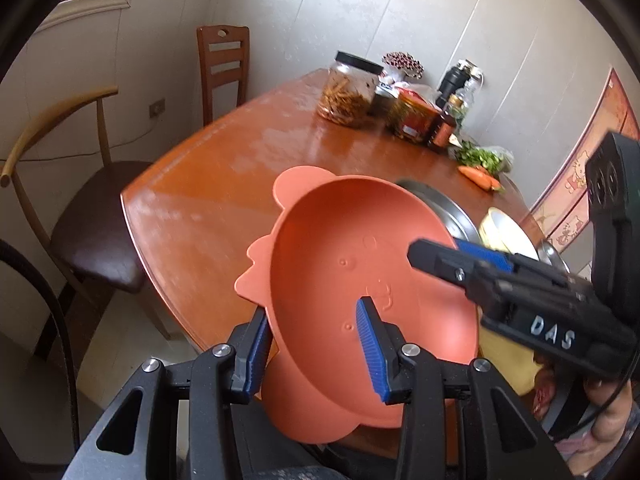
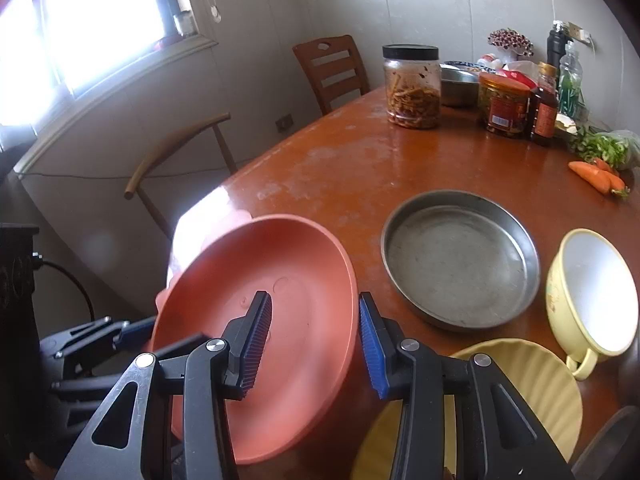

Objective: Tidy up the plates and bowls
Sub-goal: 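Lift the orange plate with the left tool, shift it, set it down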

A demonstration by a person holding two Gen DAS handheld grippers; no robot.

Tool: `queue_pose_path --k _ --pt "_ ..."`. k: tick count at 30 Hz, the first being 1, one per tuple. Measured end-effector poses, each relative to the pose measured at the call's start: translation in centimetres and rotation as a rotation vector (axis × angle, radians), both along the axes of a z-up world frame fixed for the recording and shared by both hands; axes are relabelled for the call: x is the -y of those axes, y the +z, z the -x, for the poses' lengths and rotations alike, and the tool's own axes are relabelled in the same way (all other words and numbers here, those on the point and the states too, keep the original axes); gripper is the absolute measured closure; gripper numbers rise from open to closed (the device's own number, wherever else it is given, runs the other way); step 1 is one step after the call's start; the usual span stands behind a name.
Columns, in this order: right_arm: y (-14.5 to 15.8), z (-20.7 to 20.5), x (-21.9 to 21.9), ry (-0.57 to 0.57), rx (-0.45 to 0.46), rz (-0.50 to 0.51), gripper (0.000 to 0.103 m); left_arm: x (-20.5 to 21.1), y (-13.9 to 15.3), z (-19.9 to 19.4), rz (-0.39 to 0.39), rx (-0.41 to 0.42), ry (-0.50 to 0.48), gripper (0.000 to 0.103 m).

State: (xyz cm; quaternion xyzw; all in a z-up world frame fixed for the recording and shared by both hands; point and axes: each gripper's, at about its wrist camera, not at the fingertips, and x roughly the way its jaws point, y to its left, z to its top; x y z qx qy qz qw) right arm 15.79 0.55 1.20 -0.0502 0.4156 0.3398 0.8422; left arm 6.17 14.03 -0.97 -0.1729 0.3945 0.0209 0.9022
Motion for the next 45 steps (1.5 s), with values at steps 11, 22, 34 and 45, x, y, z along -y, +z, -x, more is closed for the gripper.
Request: queue_pose_path --k 11,22,34,45 --pt "-1.6 -1.2 -2.1 -0.046 -0.057 -0.012 0.057 -2.8 -1.7 -4.4 -0.055 -0.058 0.038 0.061" --pt "-2.6 -1.9 -1.2 -0.081 -0.072 0.03 0.056 -2.5 -2.4 -7.4 -0.08 -0.075 0.01 0.061" --pt "-3.2 -2.1 -0.6 -0.097 -0.106 0.008 0.053 -2.6 -2.4 -8.1 -0.071 -0.069 0.01 0.061" --pt "-1.1 -0.9 1.0 -0.125 -0.049 -0.023 0.046 -3.2 -0.7 -7.1 -0.089 -0.015 0.047 0.054"
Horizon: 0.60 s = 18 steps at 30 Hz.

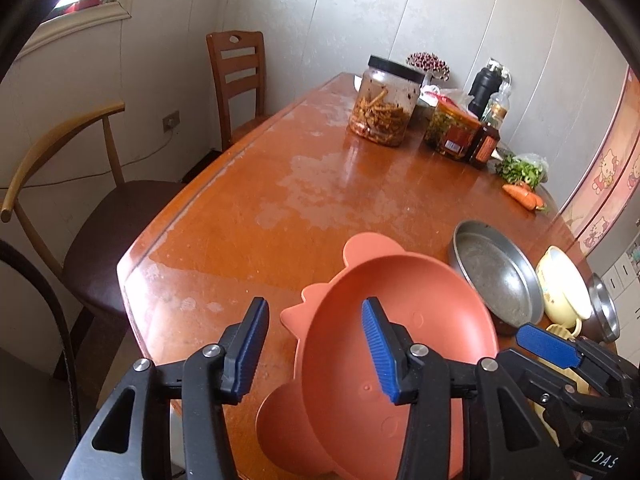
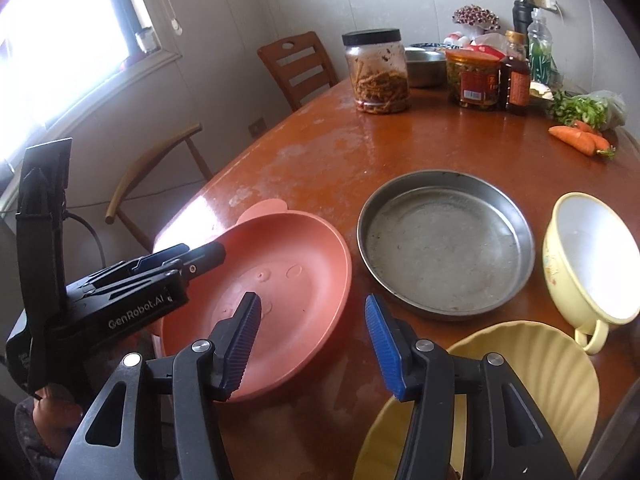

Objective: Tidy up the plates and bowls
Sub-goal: 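Lift the orange plate with the left tool, shift it, set it down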

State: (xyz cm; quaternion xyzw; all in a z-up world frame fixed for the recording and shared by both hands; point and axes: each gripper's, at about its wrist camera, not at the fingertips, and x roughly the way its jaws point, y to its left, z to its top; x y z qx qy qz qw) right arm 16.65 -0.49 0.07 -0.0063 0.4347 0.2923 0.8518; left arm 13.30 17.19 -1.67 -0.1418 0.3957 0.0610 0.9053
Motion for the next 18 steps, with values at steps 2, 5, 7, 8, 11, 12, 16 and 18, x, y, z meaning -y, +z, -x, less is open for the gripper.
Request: queue_pose_path --k 2,5,7,8,11,12,16,18 --pt "0.4 0.3 0.3 -0.003 0.016 0.0 0.046 0.1 0.5 0.3 -0.012 0.008 0.006 0.054" --pt "1.0 0.7 0.8 -0.006 0.033 0.0 0.045 0.4 1.2 1.0 -0.012 0.026 0.01 0.053" --pt "1.3 1.0 1.0 -0.005 0.042 -0.001 0.045 0.9 1.6 1.5 -0.003 0.034 0.001 0.052" --pt "1.4 1.1 1.2 -0.005 0.047 -0.001 0.045 1.1 1.8 1.7 -0.002 0.037 -0.002 0.052" --pt "1.9 1.6 2.0 -0.011 0.065 -0.001 0.045 2.2 2.4 2.3 -0.007 0.05 -0.02 0.051" --pt "1.9 1.8 2.3 -0.013 0.067 -0.001 0.044 2.7 2.6 2.5 -0.005 0.052 -0.029 0.051" --pt "2.3 2.2 3.8 -0.032 0.08 0.001 0.043 4.3 3.1 3.1 -0.008 0.057 -0.05 0.051" --pt "2.5 2.4 4.7 -0.044 0.092 0.009 0.043 5.1 3.3 3.3 -0.011 0.058 -0.066 0.051"
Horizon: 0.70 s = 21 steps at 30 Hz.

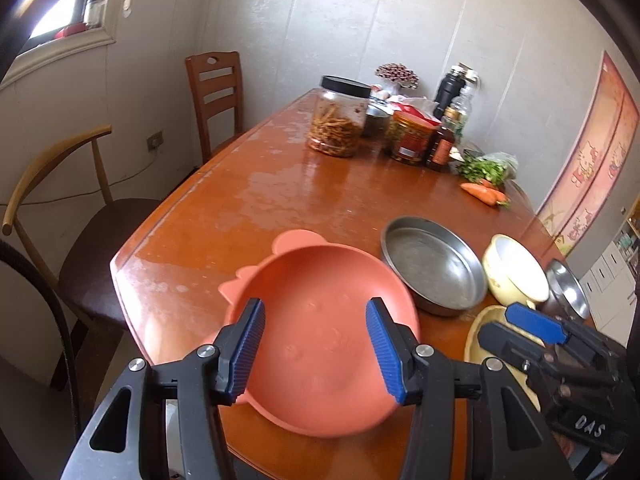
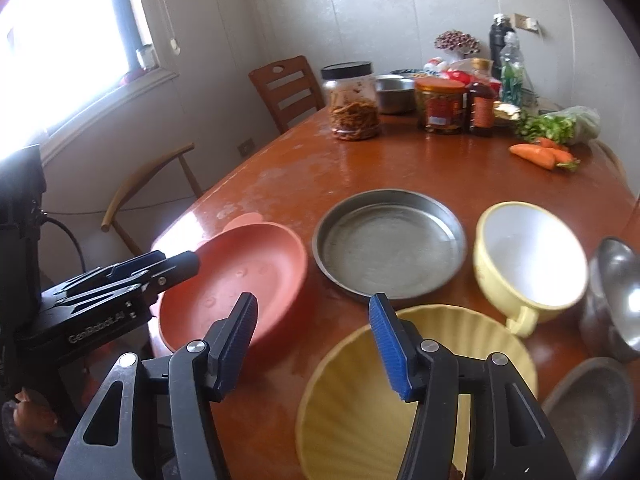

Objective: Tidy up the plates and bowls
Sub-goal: 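Lift the orange plate with the left tool, shift it, set it down, then grasp the rim of the yellow shell bowl with the right tool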

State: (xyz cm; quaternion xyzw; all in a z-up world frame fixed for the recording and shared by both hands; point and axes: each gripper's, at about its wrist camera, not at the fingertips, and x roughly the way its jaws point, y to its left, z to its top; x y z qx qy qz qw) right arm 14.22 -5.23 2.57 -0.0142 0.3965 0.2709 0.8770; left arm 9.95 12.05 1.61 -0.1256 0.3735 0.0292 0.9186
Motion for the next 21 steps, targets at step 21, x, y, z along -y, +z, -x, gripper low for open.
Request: queue_pose_path --k 21 --pt "-0.9 -0.3 9.0 -0.082 -0.037 0.107 0.043 11.4 -3.5 0.8 -0.017 -0.154 -0.193 0.051"
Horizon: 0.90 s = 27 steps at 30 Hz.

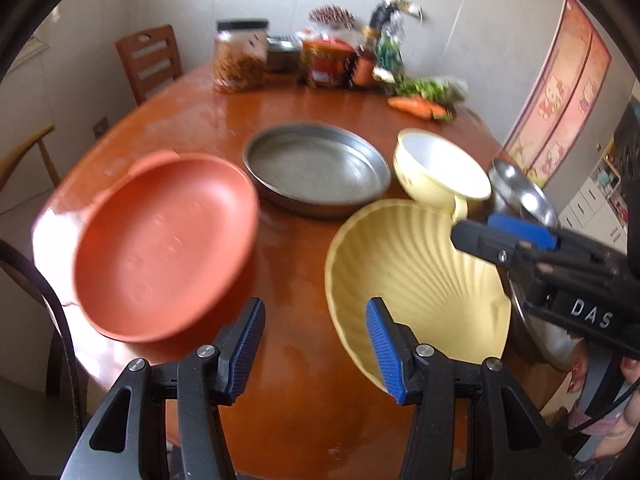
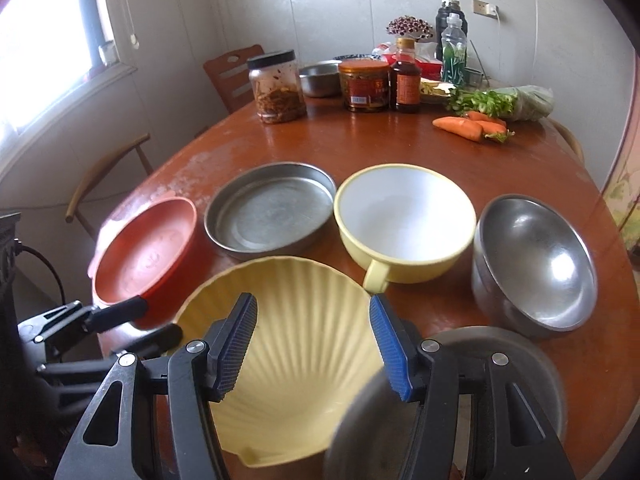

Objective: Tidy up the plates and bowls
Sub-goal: 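Grasp the rim of the yellow shell bowl with the right tool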

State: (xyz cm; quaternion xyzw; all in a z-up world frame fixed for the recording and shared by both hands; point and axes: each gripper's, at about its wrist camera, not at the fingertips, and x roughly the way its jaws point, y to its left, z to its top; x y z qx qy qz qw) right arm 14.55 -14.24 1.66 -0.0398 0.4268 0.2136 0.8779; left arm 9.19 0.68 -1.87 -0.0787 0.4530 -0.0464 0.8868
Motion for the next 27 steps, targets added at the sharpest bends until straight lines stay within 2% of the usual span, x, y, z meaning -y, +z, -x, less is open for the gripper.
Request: queue_pose_path --k 4,10,13,27 --pt "-0.6 -0.4 0.3 0.01 -0.022 0.011 0.043 1.1 -0.9 -0.3 -0.005 -0.029 0.003 0.051" --pt "-1.1 -1.1 0.3 0.025 -0.049 0.014 0.043 2.2 -1.1 -0.7 -0.057 -0.028 -0.014 0.051" --pt "-1.3 -1.5 0.1 0.034 -0.06 0.016 0.043 2.3 -1.0 -0.5 -0.091 -0.029 -0.02 0.054" --pt "-2.5 -2.5 -1.4 0.057 -0.088 0.11 0.042 0.7 -0.8 1.0 -0.059 -0.038 -0.022 0.056"
